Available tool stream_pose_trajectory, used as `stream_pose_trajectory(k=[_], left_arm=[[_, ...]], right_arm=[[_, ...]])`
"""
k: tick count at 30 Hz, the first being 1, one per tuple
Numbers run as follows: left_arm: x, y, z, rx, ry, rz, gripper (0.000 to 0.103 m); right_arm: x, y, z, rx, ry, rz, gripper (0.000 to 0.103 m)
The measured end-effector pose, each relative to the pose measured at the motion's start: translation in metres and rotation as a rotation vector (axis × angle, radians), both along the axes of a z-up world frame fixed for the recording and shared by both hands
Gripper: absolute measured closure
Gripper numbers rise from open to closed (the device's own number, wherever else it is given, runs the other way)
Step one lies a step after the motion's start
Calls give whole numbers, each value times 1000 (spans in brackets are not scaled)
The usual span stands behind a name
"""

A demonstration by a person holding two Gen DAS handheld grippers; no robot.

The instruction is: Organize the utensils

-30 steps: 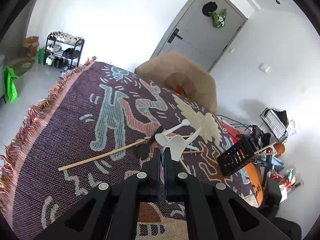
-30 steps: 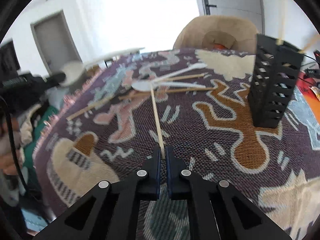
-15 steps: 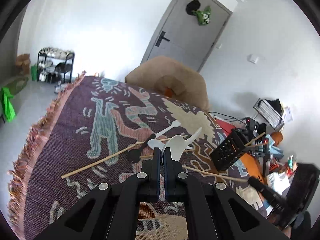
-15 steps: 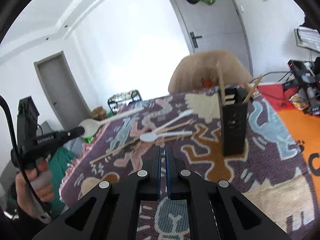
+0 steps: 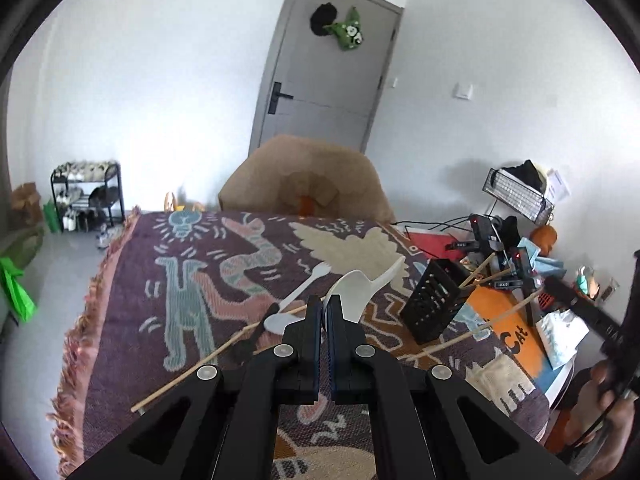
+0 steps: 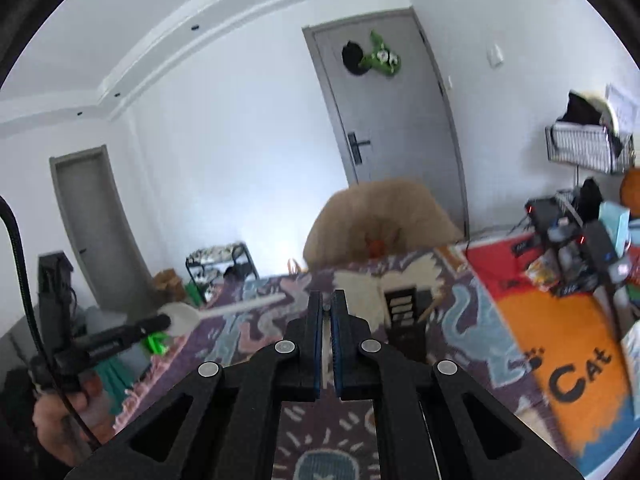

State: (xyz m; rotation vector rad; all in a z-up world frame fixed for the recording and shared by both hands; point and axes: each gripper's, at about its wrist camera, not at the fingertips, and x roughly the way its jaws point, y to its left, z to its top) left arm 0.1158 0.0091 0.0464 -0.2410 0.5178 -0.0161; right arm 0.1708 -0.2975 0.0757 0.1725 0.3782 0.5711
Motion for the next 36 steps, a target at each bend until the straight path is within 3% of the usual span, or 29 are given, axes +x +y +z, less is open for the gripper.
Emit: stream_pose_trajectory(k=[7,12,26,32,33,35,36], left_arm=[[8,-16,16,43,-17,-26,101],[21,-32,25,94,-21,-56,101],[57,-74,44,267,-20,-149,101],[71,-86,46,339,-6,-180,101],[74,-90,46,358,-1,-188,101],[79,-97,48,396,9,-210,101],[82,-102,49,419,16,-226,101]], right_arm=[[-4,-17,59,-46,-118,-55,97],[4,-20,78,-94,-146,-89,97],[43,-9,67,-178,-105,-121,97],[72,-4,45,-193,-11,-112,96],[76,-6,40,-182,11,-111,93],[81,-14,32,-155,38,-121,56],[79,-20,28,-133,40,-133,48]])
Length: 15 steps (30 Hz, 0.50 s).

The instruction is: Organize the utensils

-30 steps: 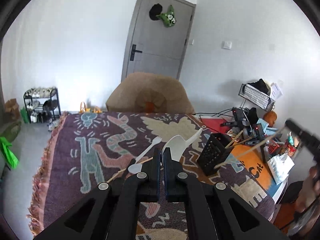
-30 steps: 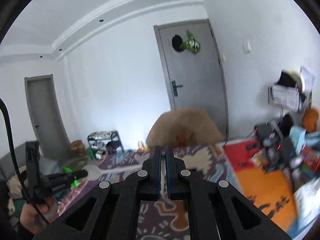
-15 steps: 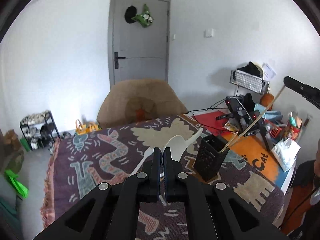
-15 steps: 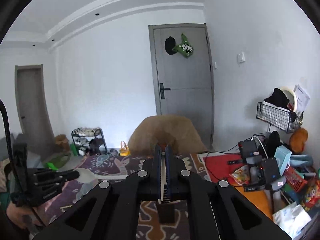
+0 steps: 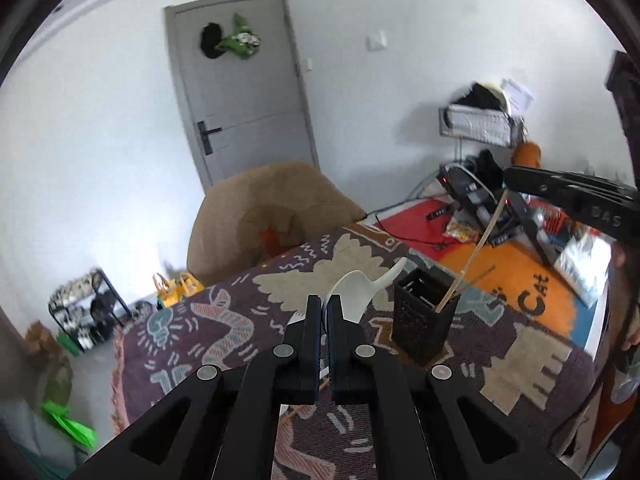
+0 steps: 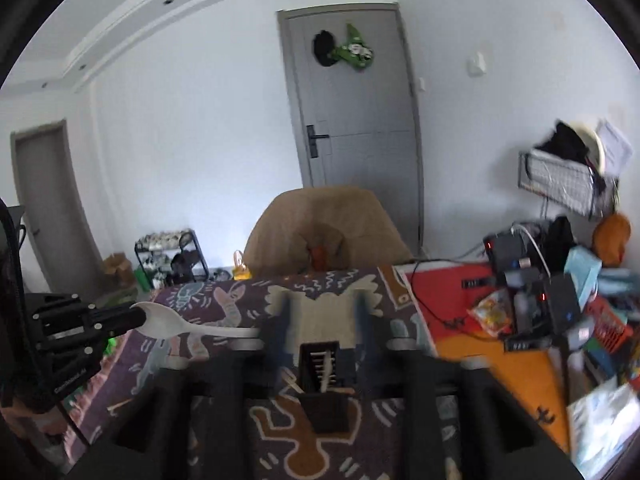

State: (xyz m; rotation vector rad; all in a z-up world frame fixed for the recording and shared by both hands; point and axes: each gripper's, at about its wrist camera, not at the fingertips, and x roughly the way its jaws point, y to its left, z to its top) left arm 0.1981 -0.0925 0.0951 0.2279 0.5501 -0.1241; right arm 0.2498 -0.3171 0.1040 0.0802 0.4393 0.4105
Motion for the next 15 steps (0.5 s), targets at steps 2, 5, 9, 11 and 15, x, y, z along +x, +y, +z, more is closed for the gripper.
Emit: stream_pose_trajectory(k=[2,5,9,11,15], left_arm=[[6,-10,2,60,16,-28,101],[15,-22,4,132,41,-58,101],[28,-39,4,239,86,-96,101],[32,-48,3,299,99,-118,101],[44,-68,-4,405,138,-151,101]], right_arm=[[-6,-9,-6,39,-6,-15,43],[-18,-24,-16,92,5,-46,43],[-35,-47,-40,172,17,-102,37],[-42,-57,-57,203,36,-134,36],[-49,-71,-89,257,87,-171,36]])
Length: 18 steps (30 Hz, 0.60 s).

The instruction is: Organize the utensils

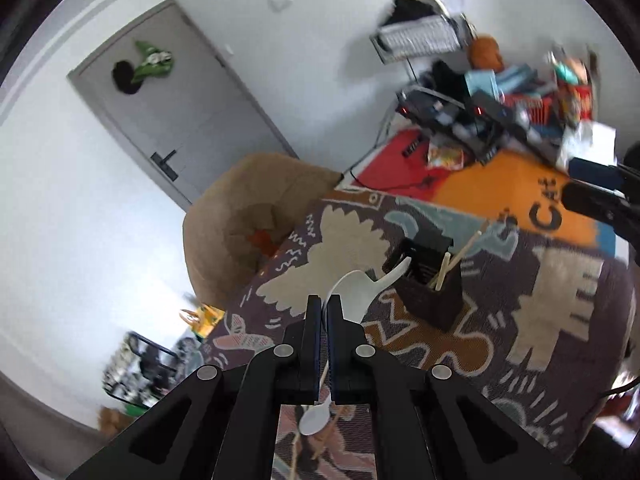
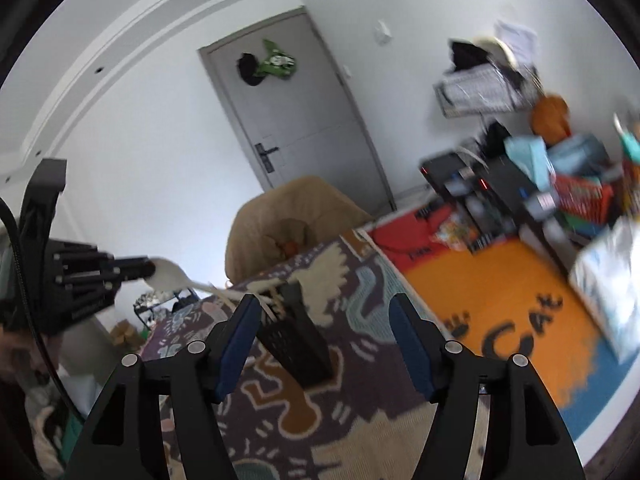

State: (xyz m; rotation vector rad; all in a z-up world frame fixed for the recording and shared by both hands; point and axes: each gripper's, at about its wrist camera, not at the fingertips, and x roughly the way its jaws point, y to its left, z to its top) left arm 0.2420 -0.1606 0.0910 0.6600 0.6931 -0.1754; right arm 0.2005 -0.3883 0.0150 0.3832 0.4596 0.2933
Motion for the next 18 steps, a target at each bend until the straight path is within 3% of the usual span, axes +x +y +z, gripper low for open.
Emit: stream_pose_trajectory(k=[5,12,18], left_arm=[[17,-16,-10,99,31,-7,101],[32,-36,-15,147,87,-37,101],[44,-40,-16,105,141,-29,100]], right_arm=[[-8,-13,-33,61,43,-30,36],[-1,-19,-58,95,95,-28,36],[1,-19,-62,102,101,-16,36]])
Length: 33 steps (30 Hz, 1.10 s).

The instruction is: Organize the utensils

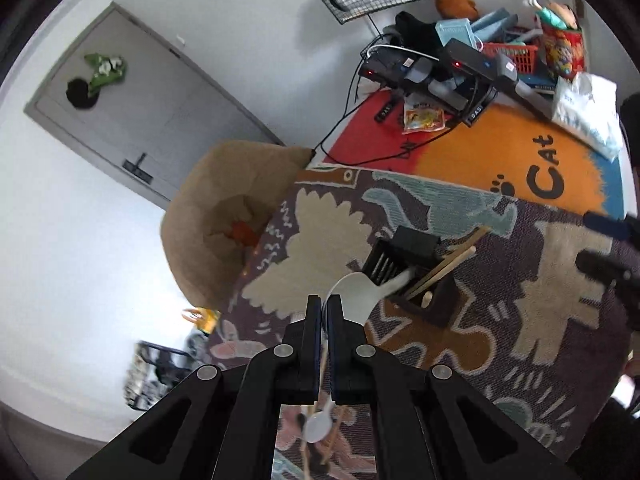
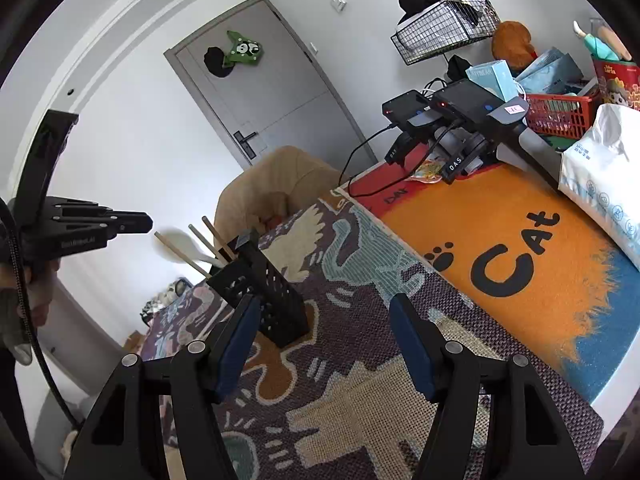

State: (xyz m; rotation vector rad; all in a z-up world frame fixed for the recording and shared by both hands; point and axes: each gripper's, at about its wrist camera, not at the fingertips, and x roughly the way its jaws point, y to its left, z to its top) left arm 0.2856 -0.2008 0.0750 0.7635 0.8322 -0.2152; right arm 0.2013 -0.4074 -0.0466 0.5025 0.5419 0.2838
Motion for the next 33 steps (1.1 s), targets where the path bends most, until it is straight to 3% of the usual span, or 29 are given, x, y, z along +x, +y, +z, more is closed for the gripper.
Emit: stream_pose_trajectory(k=[3,4,7,8,15,16,19,23,31,33], left_arm=[[5,3,4,-72,30,19,95],[6,5,5,-93,33,25,87],[4,13,10,-166,12,43,41],[2,17,13,-196,-5,43,34],[-12,61,13,-398,-57,110,33],[-13,70,11,-428,-56,127,33],[-21,96,6,-514,-71,177,25],[-42,127,2,-611,-130,218,11],[-85,180,-11,-791,-246,284,4],[-94,189,-15,-822,-261,290,2]], right_arm=[[-1,1,-1,-4,3,0,36],[-2,1,-1,-5,3,1,36],[-3,3,0,-10,3,3,36],[-4,4,0,-11,4,4,36],[-7,17,3,-28,11,16,36],[-8,19,4,-30,14,19,32],[-10,27,7,-39,13,13,15],[-13,38,13,-57,7,15,11],[-21,72,21,-121,-4,54,7],[-23,77,22,-129,-5,54,1]])
